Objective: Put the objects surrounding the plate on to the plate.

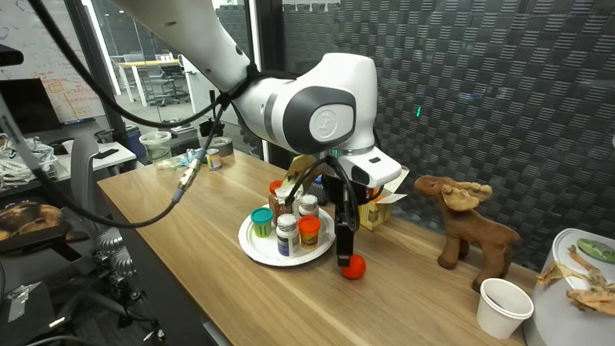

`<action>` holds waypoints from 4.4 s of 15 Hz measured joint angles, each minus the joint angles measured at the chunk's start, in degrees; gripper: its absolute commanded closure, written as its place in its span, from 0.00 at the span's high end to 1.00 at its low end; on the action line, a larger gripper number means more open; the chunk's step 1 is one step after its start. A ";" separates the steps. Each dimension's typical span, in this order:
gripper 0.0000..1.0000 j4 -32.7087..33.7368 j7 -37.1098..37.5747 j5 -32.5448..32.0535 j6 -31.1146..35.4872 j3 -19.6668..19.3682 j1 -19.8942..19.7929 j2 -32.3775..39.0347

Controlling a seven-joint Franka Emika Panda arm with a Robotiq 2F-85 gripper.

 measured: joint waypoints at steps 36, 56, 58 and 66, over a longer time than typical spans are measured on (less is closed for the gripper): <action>0.24 -19.72 30.81 -35.29 10.67 0.73 16.02 -20.81; 0.74 -22.36 24.54 -25.87 15.36 5.03 11.94 -19.94; 0.81 -22.48 24.49 -25.85 15.36 5.02 11.91 -19.98; 1.00 -23.15 24.49 -25.85 15.45 4.99 11.60 -21.18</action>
